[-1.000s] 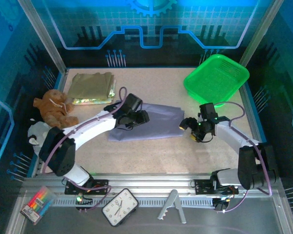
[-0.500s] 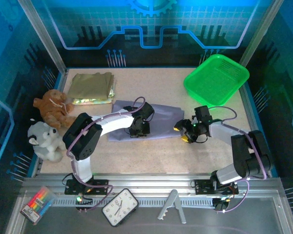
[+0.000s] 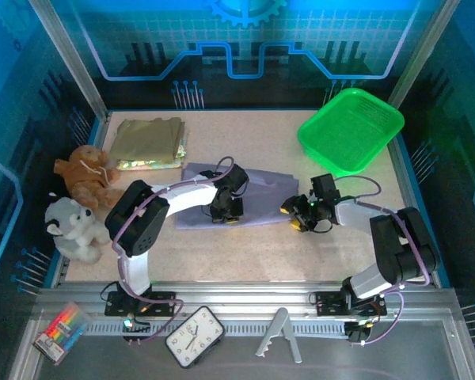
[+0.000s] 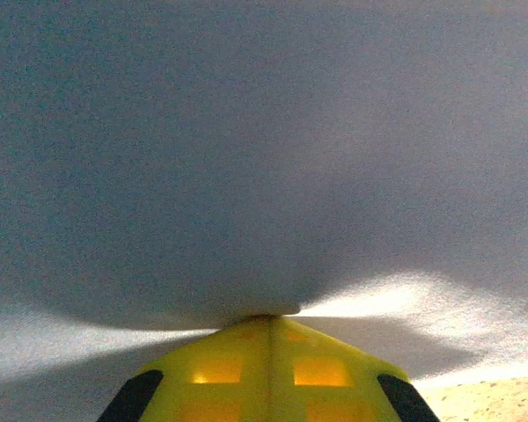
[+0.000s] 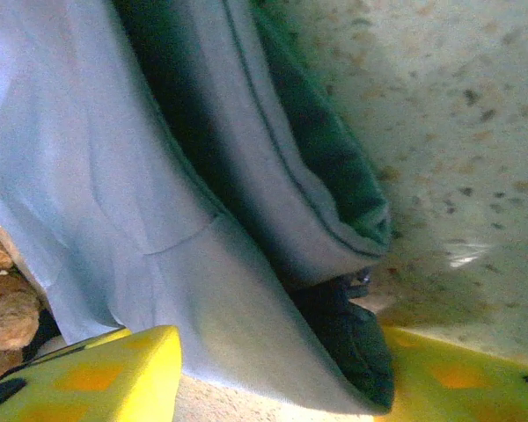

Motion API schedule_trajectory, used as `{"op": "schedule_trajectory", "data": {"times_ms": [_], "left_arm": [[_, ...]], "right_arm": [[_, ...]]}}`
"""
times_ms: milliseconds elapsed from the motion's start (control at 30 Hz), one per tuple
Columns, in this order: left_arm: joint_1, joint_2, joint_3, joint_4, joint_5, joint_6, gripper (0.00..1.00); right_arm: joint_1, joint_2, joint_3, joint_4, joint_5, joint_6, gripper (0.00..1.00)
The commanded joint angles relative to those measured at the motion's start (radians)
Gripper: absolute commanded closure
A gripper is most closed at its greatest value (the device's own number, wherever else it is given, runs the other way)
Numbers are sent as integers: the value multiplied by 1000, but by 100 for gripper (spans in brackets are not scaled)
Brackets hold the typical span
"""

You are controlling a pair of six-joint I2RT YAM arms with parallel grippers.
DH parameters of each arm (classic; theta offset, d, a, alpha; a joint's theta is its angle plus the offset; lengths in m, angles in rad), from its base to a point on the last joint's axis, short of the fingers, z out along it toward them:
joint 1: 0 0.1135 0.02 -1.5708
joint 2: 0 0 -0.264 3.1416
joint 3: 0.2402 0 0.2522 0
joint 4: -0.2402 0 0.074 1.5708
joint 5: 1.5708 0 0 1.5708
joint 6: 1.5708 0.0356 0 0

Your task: Fold and stack the skirts

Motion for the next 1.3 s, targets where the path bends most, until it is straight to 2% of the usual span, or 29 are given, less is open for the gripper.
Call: {"op": "schedule_trajectory", "data": {"times_ms": [0,267,333,400,433,467,500,533,600,833,900,967,1067,1133,1233,1267], "left_arm": [[4,30,-20,0,39,9,97],[4,25,-17,4,45,21,96],[3,8,-10,1,64,27,96],[3,-36,3,3,92,28,92],[5,-72,11,5,95,28,85],[10,-105,15,10,89,30,73],[18,-146,12,13,73,32,55],[38,-184,3,14,47,32,47],[93,-243,-39,7,-22,35,42],[377,-287,-230,62,-104,86,43],[438,-255,-246,115,-58,85,45],[470,-218,-257,194,8,73,47],[474,-161,-248,233,47,65,52],[476,-141,-253,258,60,61,61],[491,-135,-263,270,78,46,81],[497,-136,-268,273,83,43,83]], "right_arm": [[28,-29,-1,137,49,4,45],[30,-33,-26,141,116,-11,51],[30,-14,-32,130,145,-6,59],[29,0,-41,134,170,4,74],[29,1,-42,133,188,4,82],[28,-1,-43,134,201,-6,88],[27,-2,-35,128,215,-32,96],[27,-4,-15,98,234,-71,100],[28,-10,31,43,270,-171,100],[67,10,223,-132,359,-521,100],[100,32,281,-156,409,-622,100],[145,61,356,-185,453,-724,100],[242,107,503,-259,535,-908,100],[341,154,600,-309,585,-1057,100],[485,268,751,-409,643,-1215,100],[524,308,792,-432,661,-1244,100]]}}
